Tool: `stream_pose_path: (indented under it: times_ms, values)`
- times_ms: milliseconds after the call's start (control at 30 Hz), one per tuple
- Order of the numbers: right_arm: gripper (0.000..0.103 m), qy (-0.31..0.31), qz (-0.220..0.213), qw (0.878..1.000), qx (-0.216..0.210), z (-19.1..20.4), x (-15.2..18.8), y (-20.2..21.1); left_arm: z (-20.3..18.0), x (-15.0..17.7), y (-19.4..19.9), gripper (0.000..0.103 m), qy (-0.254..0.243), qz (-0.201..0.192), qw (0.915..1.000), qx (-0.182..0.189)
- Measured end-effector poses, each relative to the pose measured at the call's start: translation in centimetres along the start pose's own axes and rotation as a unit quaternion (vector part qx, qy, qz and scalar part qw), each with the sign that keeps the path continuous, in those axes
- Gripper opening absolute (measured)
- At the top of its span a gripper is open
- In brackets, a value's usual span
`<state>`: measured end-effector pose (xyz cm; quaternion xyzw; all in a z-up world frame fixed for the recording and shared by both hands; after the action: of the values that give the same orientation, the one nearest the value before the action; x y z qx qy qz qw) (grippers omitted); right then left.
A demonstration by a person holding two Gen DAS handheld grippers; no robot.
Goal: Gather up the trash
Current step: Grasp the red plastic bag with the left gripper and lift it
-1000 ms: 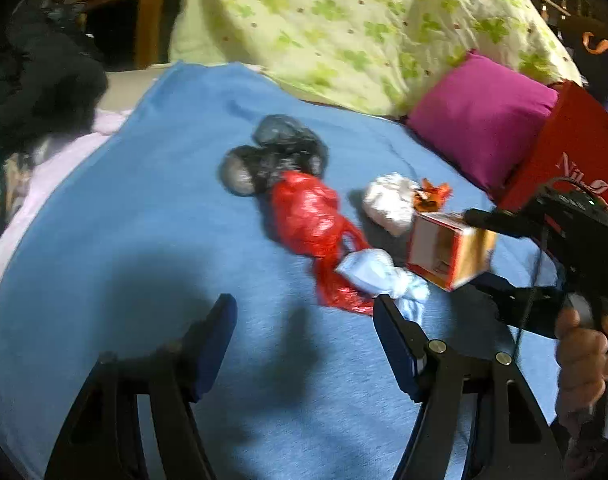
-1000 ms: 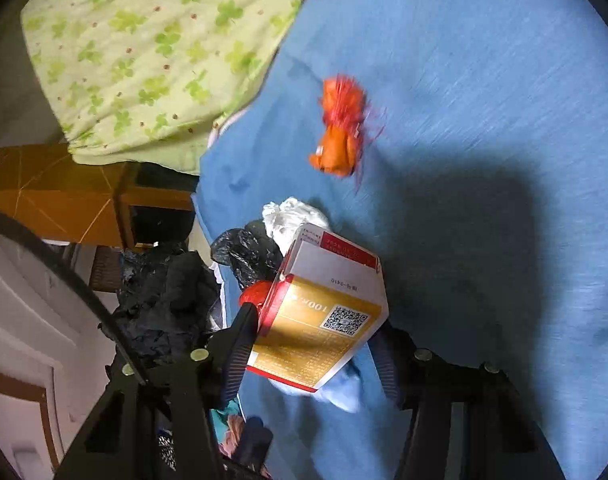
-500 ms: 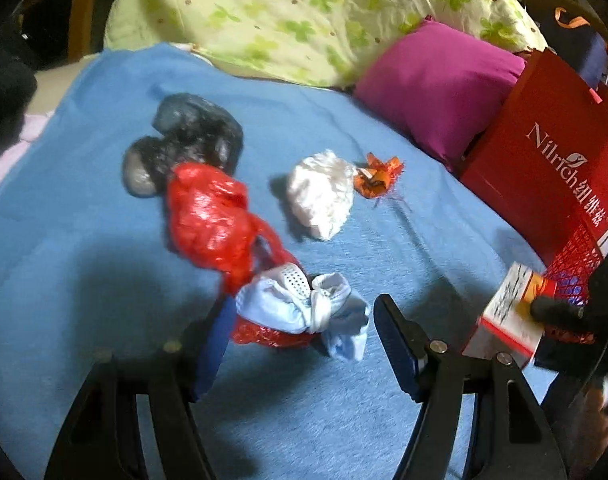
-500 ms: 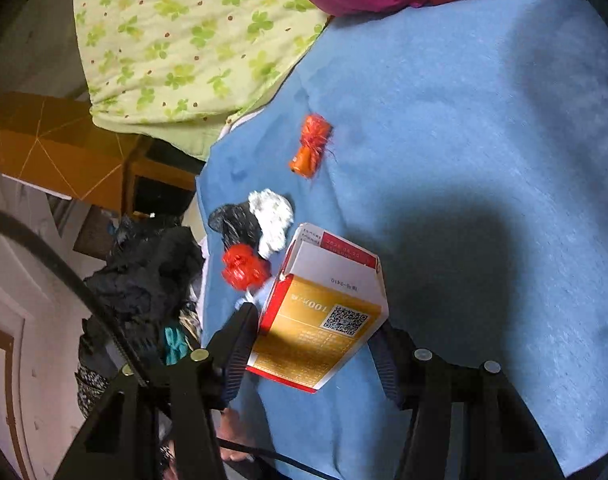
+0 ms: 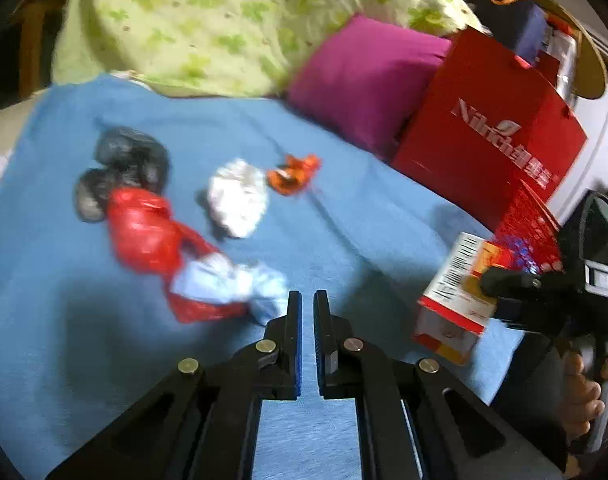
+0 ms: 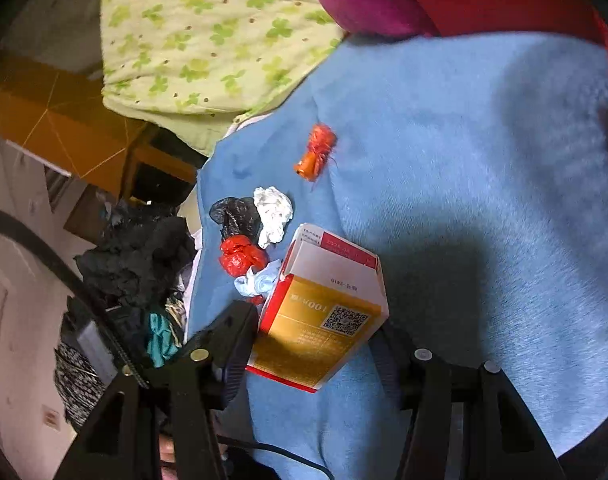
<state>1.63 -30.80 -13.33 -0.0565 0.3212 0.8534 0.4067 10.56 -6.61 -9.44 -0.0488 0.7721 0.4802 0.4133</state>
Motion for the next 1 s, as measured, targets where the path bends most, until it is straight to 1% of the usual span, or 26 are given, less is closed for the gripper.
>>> stream_pose_path:
  times_ms: [33, 67, 100, 133, 167, 200, 233, 267, 333, 400, 433, 500, 533, 567, 633, 667, 733, 800, 867, 900, 933, 1000]
  values:
    - [0.058, 0.002, 0.000, 1.000, 0.001, 0.1, 0.1, 0.1, 0.7, 0.0, -0.1, 0.006, 0.012, 0.002, 0.9998, -0.013]
    - [0.058, 0.003, 0.001, 1.000, 0.000, 0.1, 0.1, 0.1, 1.7, 0.0, -0.4, 0.009, 0.028, 0.008, 0.9990, -0.034]
    - [0.058, 0.003, 0.003, 1.000, 0.000, 0.0, 0.2, 0.1, 2.3, -0.1, -0.6, 0.019, 0.039, 0.014, 0.9980, -0.046]
    - [0.058, 0.004, 0.004, 1.000, 0.001, 0.0, 0.3, 0.1, 3.3, -0.1, -0.9, 0.026, 0.060, 0.021, 0.9965, -0.055]
    - [0.058, 0.004, 0.005, 1.000, 0.003, -0.1, 0.4, 0.0, 4.1, -0.2, -0.9, 0.042, 0.080, 0.020, 0.9948, -0.060]
    - [0.058, 0.005, 0.006, 1.000, 0.004, -0.1, 0.4, 0.0, 4.6, -0.3, -1.0, 0.056, 0.093, 0.016, 0.9934, -0.066]
    - [0.058, 0.006, 0.007, 1.000, 0.006, -0.2, 0.5, -0.2, 5.1, -0.4, -0.9, 0.059, 0.106, 0.009, 0.9914, -0.076]
    - [0.058, 0.007, 0.009, 1.000, 0.008, -0.2, 0.6, -0.3, 5.5, -0.5, -1.0, 0.060, 0.116, 0.006, 0.9902, -0.077]
    - [0.058, 0.006, 0.013, 1.000, 0.014, -0.4, 0.6, -0.6, 5.8, -0.8, -1.6, 0.060, 0.128, 0.012, 0.9892, -0.069]
    - [0.058, 0.003, 0.016, 1.000, 0.017, -0.7, 0.7, -0.8, 5.8, -0.9, -2.0, 0.060, 0.125, 0.016, 0.9888, -0.081]
    - [0.058, 0.002, 0.017, 1.000, 0.018, -0.8, 0.7, -0.8, 6.3, -1.3, -2.0, 0.060, 0.131, 0.010, 0.9871, -0.091]
    - [0.058, 0.006, 0.018, 1.000, 0.022, -0.9, 0.7, -0.8, 7.8, -2.2, -1.8, 0.060, 0.164, -0.005, 0.9822, -0.091]
    - [0.058, 0.008, 0.019, 0.999, 0.024, -0.9, 0.6, -0.8, 8.8, -2.7, -1.8, 0.061, 0.184, -0.011, 0.9782, -0.096]
    - [0.058, 0.009, 0.021, 0.999, 0.025, -1.0, 0.6, -0.8, 9.5, -3.2, -2.0, 0.064, 0.194, -0.016, 0.9752, -0.104]
    - [0.058, 0.013, 0.023, 0.999, 0.028, -0.9, 0.6, -0.8, 10.9, -4.0, -2.8, 0.065, 0.206, -0.018, 0.9708, -0.121]
    - [0.058, 0.017, 0.023, 0.999, 0.030, -0.8, 0.6, -0.9, 11.2, -4.4, -3.6, 0.065, 0.209, -0.009, 0.9707, -0.119]
    - [0.058, 0.020, 0.024, 0.999, 0.033, -0.8, 0.6, -1.0, 11.1, -4.8, -4.7, 0.065, 0.201, 0.007, 0.9733, -0.110]
    - [0.058, 0.016, 0.028, 0.999, 0.034, -1.0, 0.7, -1.4, 10.7, -5.2, -5.7, 0.065, 0.186, 0.019, 0.9757, -0.114]
    - [0.058, 0.014, 0.034, 0.999, 0.035, -1.1, 0.8, -1.9, 10.6, -5.3, -6.9, 0.065, 0.182, 0.031, 0.9759, -0.117]
    - [0.058, 0.015, 0.035, 0.999, 0.036, -1.0, 0.9, -2.0, 10.5, -5.2, -7.0, 0.060, 0.179, 0.037, 0.9761, -0.117]
    - [0.058, 0.020, 0.036, 0.998, 0.037, -0.8, 1.0, -2.1, 10.6, -5.2, -7.5, 0.051, 0.177, 0.041, 0.9763, -0.118]
    - [0.058, 0.030, 0.036, 0.998, 0.038, -0.5, 1.0, -2.1, 10.9, -5.2, -7.5, 0.046, 0.185, 0.036, 0.9759, -0.110]
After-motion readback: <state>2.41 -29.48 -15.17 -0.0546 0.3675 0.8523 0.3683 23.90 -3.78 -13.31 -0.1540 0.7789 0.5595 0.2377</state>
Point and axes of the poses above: each gripper's, at about its wrist camera, not at the fingertips, and y roughly against the way its jaws point, z to its left, x to its underside, the point moved 2 cm from there along -y, roughly the way its jaws point, and after that the axes turned 6 degrees about -x, right-handed, at the moved point
